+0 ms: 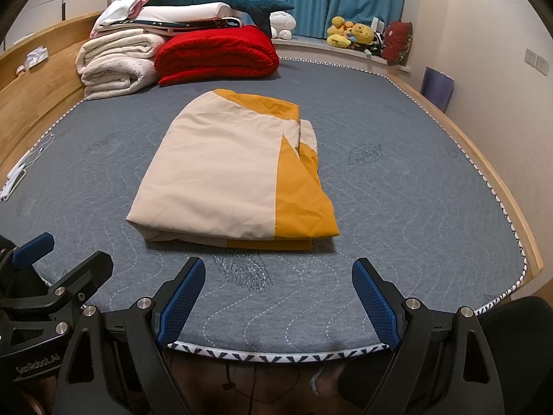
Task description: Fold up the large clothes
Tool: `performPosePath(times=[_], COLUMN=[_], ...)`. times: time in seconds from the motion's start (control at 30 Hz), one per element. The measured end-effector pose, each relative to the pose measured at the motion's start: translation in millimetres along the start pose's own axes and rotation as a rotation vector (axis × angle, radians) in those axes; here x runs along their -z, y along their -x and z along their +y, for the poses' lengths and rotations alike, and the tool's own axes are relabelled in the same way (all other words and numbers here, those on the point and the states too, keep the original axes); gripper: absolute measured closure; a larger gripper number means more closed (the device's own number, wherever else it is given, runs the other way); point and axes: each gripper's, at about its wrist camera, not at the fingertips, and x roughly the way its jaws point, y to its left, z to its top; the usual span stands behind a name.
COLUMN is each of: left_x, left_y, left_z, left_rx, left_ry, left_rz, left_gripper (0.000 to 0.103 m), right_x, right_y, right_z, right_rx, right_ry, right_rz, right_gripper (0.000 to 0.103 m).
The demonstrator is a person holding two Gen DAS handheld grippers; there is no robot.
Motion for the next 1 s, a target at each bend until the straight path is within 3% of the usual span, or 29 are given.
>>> performPosePath(times=[1.0], left_x=[1.0], left_y=[-1.9], left_z=[-4.9], left_rx=[0.018], left_ry=[-0.003], left_rz=[-0.008], left_gripper=[0.001], right_x=[-0.2], right_y=[-0.2], right_z=[-0.2], right_rx=[0.001], right_ry=[-0.001], right_rz=[0.001], right_gripper=[0.016])
